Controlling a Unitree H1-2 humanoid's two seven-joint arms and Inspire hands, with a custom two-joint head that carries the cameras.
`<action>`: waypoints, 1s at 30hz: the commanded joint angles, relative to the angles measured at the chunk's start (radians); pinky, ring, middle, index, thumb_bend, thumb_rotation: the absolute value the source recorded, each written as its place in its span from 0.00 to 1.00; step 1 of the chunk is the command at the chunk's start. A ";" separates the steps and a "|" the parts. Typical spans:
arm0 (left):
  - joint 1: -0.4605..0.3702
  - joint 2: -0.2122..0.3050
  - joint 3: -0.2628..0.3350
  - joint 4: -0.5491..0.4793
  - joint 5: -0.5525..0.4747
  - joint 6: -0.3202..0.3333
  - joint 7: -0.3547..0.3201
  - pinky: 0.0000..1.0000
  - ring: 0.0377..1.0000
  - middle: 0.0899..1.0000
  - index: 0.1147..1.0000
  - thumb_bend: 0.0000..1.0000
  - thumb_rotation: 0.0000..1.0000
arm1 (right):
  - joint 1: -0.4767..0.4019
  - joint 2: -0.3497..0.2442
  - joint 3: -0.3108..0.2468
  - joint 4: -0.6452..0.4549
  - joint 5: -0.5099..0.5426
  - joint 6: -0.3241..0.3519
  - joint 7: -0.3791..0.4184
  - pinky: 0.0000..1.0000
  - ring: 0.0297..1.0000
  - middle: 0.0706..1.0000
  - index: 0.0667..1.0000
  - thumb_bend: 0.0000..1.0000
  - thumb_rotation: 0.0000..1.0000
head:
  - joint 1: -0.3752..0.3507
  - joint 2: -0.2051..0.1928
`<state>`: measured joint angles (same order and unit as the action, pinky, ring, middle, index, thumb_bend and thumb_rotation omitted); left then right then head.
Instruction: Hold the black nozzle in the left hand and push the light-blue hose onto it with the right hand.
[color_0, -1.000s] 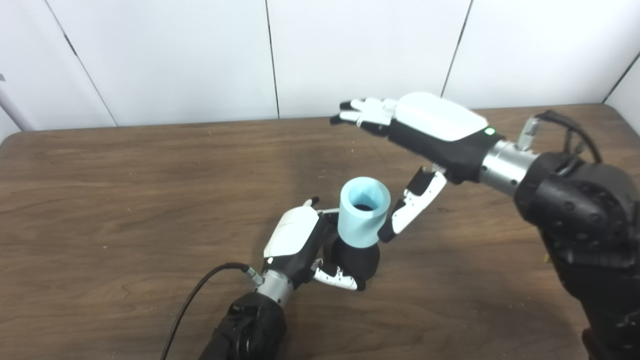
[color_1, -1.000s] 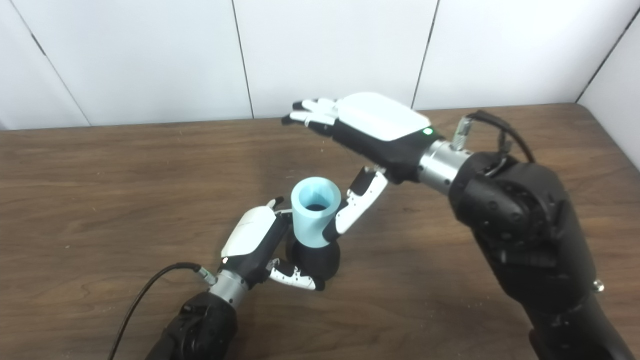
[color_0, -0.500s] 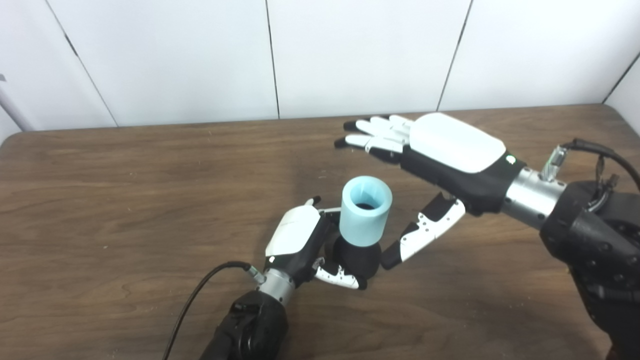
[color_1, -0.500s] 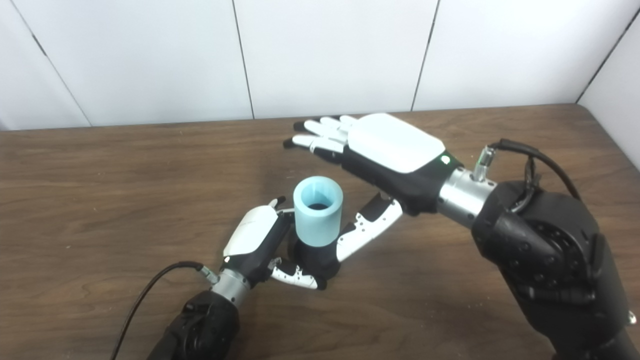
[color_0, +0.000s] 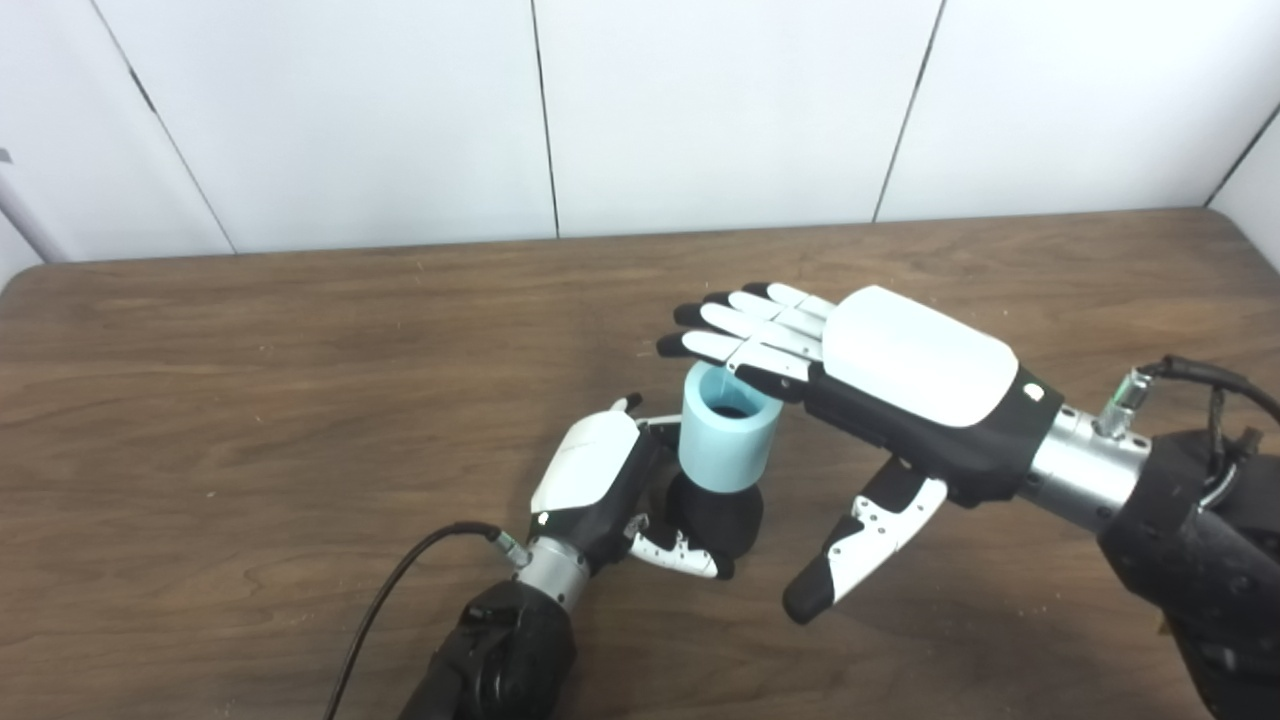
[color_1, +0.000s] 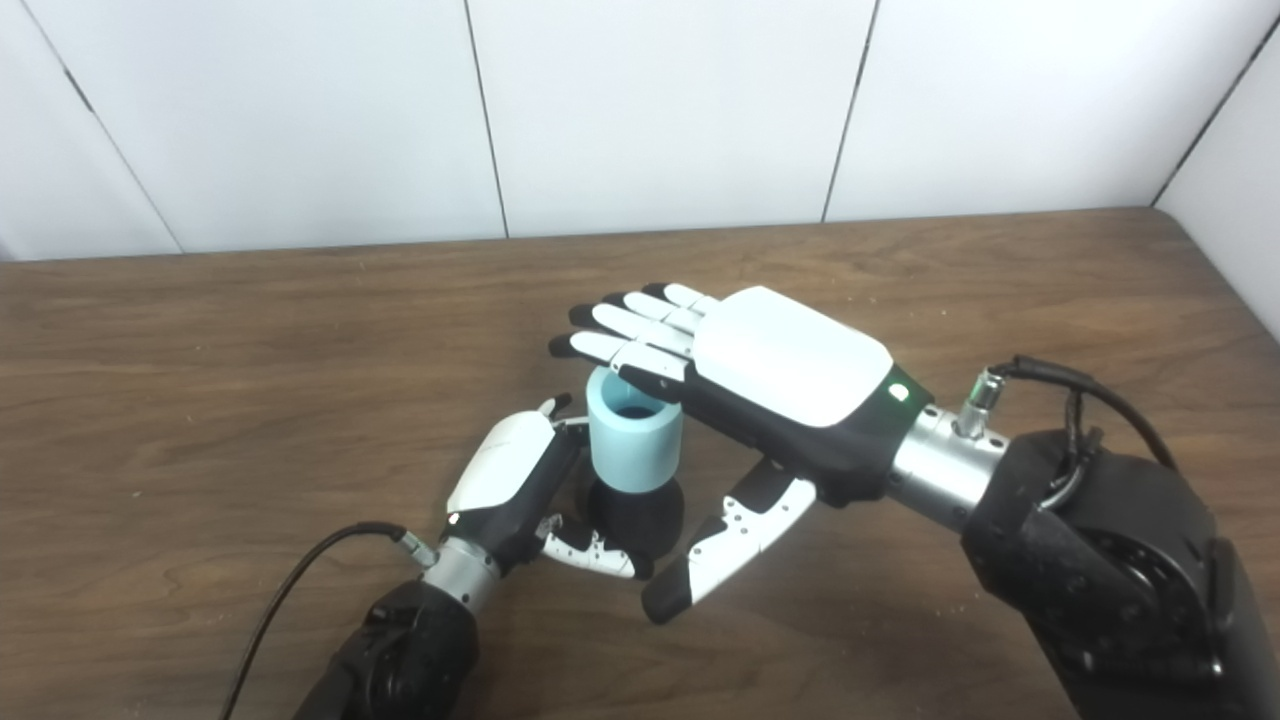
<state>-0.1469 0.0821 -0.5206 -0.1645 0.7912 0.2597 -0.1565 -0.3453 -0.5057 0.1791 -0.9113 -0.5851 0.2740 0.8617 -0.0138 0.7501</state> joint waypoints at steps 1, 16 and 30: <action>0.029 0.012 -0.018 0.061 0.009 0.053 -0.072 1.00 0.71 0.44 0.42 0.52 0.00 | -0.007 -0.006 -0.014 -0.023 -0.016 -0.037 -0.031 1.00 1.00 1.00 0.99 0.80 1.00 | -0.001 0.000; 0.027 0.016 -0.023 0.053 0.013 0.055 -0.081 1.00 0.72 0.45 0.42 0.52 0.00 | 0.028 -0.008 -0.015 0.021 -0.030 -0.078 -0.028 1.00 1.00 1.00 1.00 0.80 1.00 | -0.002 0.003; 0.028 0.015 -0.022 0.050 0.009 0.053 -0.082 1.00 0.72 0.45 0.42 0.52 0.00 | 0.047 -0.016 -0.019 0.040 -0.038 -0.096 -0.028 1.00 1.00 1.00 0.99 0.78 1.00 | 0.000 0.004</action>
<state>-0.1497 0.0824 -0.5222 -0.1637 0.7916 0.2604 -0.1604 -0.2864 -0.5063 0.1774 -0.8646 -0.6214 0.1944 0.8566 -0.0138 0.7532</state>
